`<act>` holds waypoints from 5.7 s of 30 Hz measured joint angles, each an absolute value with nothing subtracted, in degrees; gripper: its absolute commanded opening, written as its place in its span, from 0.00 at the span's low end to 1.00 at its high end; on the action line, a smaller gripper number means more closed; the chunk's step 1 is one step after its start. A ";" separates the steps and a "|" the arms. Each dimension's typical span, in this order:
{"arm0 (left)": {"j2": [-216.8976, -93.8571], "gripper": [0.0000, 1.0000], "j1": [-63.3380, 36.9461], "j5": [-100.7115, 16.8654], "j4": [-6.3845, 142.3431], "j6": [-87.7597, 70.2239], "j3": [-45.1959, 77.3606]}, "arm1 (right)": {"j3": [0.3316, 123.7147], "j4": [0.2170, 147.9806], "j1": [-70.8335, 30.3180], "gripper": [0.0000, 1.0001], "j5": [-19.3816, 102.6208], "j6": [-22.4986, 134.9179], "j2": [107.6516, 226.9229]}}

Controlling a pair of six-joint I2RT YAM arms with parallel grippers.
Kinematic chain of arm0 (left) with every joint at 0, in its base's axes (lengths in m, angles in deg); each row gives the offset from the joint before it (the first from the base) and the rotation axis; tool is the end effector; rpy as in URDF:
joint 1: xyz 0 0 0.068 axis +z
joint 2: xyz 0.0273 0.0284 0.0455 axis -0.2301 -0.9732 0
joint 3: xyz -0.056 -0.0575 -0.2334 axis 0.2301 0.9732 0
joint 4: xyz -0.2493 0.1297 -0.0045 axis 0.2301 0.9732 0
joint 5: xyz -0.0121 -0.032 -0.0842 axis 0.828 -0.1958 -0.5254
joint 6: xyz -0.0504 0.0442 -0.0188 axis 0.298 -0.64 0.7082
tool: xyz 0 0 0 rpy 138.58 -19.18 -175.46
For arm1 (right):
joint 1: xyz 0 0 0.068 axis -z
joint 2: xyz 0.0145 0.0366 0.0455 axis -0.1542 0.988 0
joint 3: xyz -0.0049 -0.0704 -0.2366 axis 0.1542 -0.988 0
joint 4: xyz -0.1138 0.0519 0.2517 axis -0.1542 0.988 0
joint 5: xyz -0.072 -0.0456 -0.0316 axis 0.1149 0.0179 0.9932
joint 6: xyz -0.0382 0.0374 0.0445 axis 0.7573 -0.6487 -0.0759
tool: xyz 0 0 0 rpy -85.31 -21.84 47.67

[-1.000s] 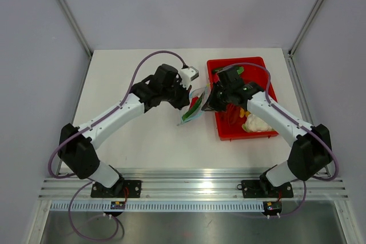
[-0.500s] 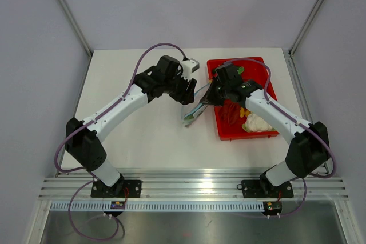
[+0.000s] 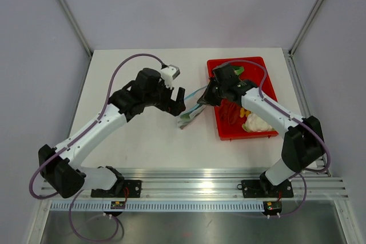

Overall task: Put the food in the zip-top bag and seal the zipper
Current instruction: Zip the zipper food storage bag.

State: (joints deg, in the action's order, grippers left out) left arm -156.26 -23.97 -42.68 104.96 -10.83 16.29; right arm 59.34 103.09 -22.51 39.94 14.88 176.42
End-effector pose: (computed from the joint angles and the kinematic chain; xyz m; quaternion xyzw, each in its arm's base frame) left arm 0.2605 -0.2093 0.3014 0.2487 0.8662 -0.2350 0.3642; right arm 0.3207 0.2063 0.2343 0.1055 0.9213 0.2925 0.2334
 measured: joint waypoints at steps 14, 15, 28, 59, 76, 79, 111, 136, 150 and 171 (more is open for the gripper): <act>-161.79 0.99 -31.34 -38.92 102.86 -14.89 21.18 | 59.36 101.40 -21.65 0.00 34.43 9.40 179.33; -162.80 0.99 -31.36 -38.35 102.90 -15.53 20.96 | 59.27 100.73 -21.33 0.00 33.38 8.61 179.46; -169.51 0.16 -31.34 -37.17 102.90 -20.69 13.97 | 57.30 93.71 -18.14 0.36 25.05 2.27 180.60; -155.50 0.00 -22.22 -62.52 104.85 -48.20 20.90 | 39.60 86.72 -5.65 0.70 8.81 73.77 146.72; -150.62 0.00 -19.78 -67.81 112.74 -56.62 20.86 | 38.73 87.00 -5.70 0.82 0.36 82.92 146.80; -148.53 0.00 -18.77 -68.10 114.29 -58.06 20.75 | 38.73 87.55 -5.70 0.82 -0.69 83.25 146.78; -144.15 0.00 -17.94 -72.51 118.53 -61.93 17.34 | 39.42 79.44 -12.08 0.54 -10.81 75.67 154.24; -142.32 0.59 -17.94 -67.73 110.09 -56.40 19.48 | 42.18 82.80 -12.10 0.00 -2.62 76.63 155.35; -152.68 0.56 -31.12 -65.41 91.60 -46.30 14.34 | 49.85 91.74 -13.28 0.00 1.23 76.17 158.30; -159.52 0.33 -33.11 -63.70 89.31 -45.28 11.44 | 50.48 95.87 -15.05 0.00 1.78 76.76 157.86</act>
State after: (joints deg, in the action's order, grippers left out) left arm -159.52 -33.11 -63.70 89.31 -45.28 11.44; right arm 50.48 95.87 -15.05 1.78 76.76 157.86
